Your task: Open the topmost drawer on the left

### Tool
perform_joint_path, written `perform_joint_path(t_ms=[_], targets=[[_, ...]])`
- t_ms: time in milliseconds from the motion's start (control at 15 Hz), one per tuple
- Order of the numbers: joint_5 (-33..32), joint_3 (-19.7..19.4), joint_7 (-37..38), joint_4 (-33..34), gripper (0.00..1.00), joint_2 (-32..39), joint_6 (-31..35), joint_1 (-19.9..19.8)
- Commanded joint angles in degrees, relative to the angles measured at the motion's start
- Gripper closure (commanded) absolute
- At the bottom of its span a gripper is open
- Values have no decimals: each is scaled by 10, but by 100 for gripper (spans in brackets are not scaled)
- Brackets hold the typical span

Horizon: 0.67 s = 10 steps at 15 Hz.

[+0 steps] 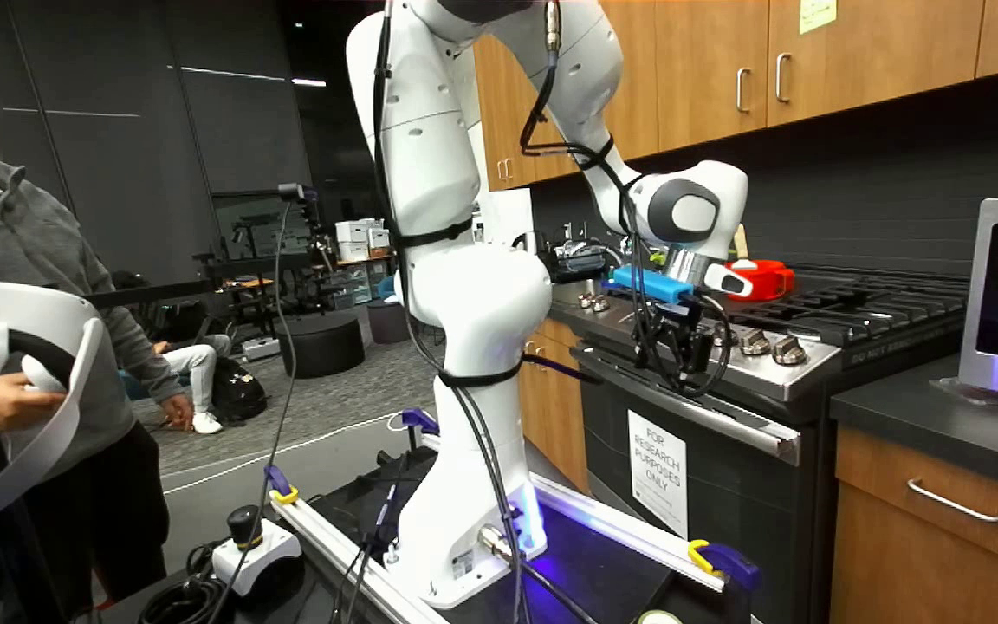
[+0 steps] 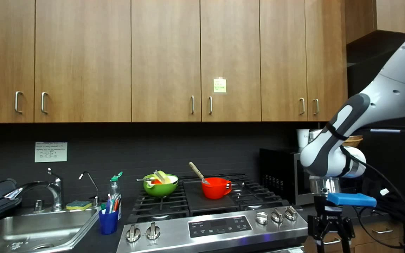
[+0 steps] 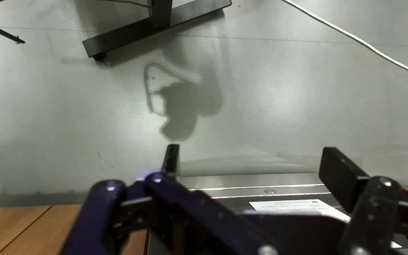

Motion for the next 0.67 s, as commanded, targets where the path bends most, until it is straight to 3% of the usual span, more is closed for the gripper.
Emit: perform_joint_path(t_ms=[0,400,600], targets=[[16,-8,-23,26,0,63,19,-16],[-44,-24,-23,29,0,86,36,-57],[-46,-40,-68,31,0,97,42,-75]])
